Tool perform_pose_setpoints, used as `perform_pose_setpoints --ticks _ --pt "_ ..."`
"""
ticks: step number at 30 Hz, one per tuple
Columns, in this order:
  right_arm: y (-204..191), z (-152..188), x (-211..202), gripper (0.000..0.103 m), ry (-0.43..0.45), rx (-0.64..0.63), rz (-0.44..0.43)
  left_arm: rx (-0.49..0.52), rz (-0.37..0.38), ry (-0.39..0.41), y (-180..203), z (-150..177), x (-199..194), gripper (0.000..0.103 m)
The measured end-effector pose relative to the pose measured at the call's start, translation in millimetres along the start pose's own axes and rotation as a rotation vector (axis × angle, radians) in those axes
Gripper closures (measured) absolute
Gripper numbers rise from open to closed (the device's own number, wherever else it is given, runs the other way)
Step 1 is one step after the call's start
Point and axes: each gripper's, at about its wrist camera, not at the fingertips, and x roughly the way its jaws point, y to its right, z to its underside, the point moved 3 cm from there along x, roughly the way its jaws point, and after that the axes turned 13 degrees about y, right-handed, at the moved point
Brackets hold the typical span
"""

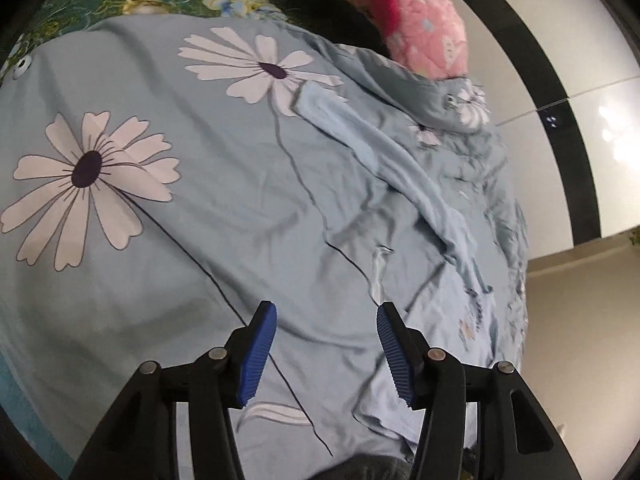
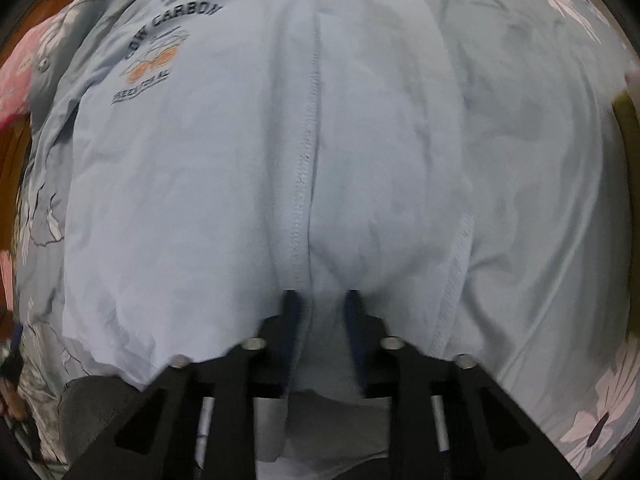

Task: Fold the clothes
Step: 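Grasp the T-shirt side edge with the right gripper and fold it toward the collar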

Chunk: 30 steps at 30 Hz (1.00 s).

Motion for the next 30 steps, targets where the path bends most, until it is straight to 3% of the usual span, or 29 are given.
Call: perform_pose_setpoints --ticks 7,10,14,19,25,26,28,30 --pt "21 0 -35 0.099 0.074 0.133 -0.121 0.015 0.035 -0.032 11 14 -5 0.046" --pt "31 0 -45 0.1 0.106 0.111 -0.106 0.024 0.042 -0.053 15 21 -5 0.046" --pt "30 5 -38 0.099 0.056 0.098 -0.126 0.035 0.046 -0.06 21 26 -7 0.046" --pt "22 11 -22 0.086 -0.009 0.05 -0.079 0.07 0.05 -0.058 31 26 -14 0.046" --pt "17 18 -6 0.085 -0.047 0.036 -0.045 0.093 0.046 -0.053 36 26 -22 0.046" --pt "17 19 -6 0.086 -0.044 0.038 -0.043 0.096 0.043 -0.053 37 27 -23 0.046" --pt "20 18 -9 0.102 -0.035 0.039 -0.029 0.099 0.044 -0.056 39 29 -23 0.046" --pt "25 16 -17 0.103 -0.012 0.035 -0.024 0.107 0.046 -0.062 41 31 -23 0.046"
